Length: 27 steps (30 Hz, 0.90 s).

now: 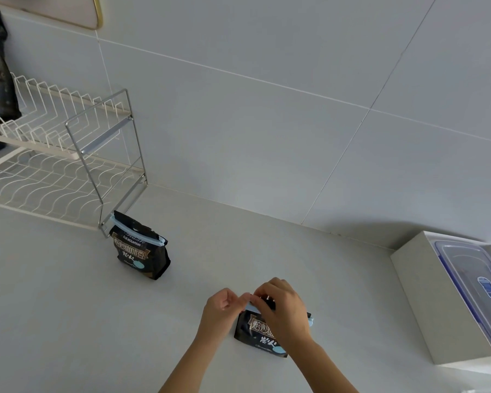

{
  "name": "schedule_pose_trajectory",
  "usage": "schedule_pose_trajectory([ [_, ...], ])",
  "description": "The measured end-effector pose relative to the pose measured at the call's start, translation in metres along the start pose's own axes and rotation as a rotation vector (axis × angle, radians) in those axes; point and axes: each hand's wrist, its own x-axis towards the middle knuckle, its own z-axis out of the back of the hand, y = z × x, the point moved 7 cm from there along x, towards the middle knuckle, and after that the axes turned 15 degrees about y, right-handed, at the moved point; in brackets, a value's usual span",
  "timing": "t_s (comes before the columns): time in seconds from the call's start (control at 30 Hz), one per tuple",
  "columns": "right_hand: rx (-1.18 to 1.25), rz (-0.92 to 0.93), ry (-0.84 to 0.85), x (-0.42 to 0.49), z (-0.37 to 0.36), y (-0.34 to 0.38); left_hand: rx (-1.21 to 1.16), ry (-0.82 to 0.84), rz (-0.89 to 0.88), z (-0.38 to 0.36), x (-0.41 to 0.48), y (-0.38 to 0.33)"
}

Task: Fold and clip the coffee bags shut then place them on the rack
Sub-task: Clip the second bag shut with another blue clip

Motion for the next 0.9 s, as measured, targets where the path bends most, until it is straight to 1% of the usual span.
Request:
schedule_pose_trajectory([
  [0.1,0.004,0.03,0.029,-0.001,-0.002,0.003,-0.001,0.037,0.016,0.0,0.002,0.003],
  [0.2,0.026,0.039,0.053,-0.003,-0.001,0.002,-0.03,0.088,0.069,-0.001,0.001,0.012],
  [0.33,0.04,0.012,0.04,-0.006,-0.001,0.0,-0.071,0.192,0.161,-0.007,0.0,0.018],
  [0.5,0.084,0.008,0.039,-0.008,-0.002,0.0,-0.103,0.244,0.203,-0.006,-0.004,0.017],
  [0.57,0.091,0.004,0.051,-0.009,-0.002,-0.002,-0.096,0.234,0.224,-0.005,-0.007,0.022],
  [0.63,0.093,0.008,0.07,-0.011,-0.004,-0.001,-0.034,0.188,0.224,-0.003,-0.008,0.028],
  [0.7,0.121,-0.001,0.088,-0.012,-0.006,-0.001,0.02,0.14,0.211,0.0,-0.006,0.03],
  [0.8,0.155,-0.024,0.087,-0.014,-0.006,-0.003,0.039,0.101,0.187,0.001,-0.004,0.031],
  [0.9,0.155,-0.001,0.096,-0.016,-0.005,0.0,0.061,0.081,0.158,0.002,-0.002,0.03],
])
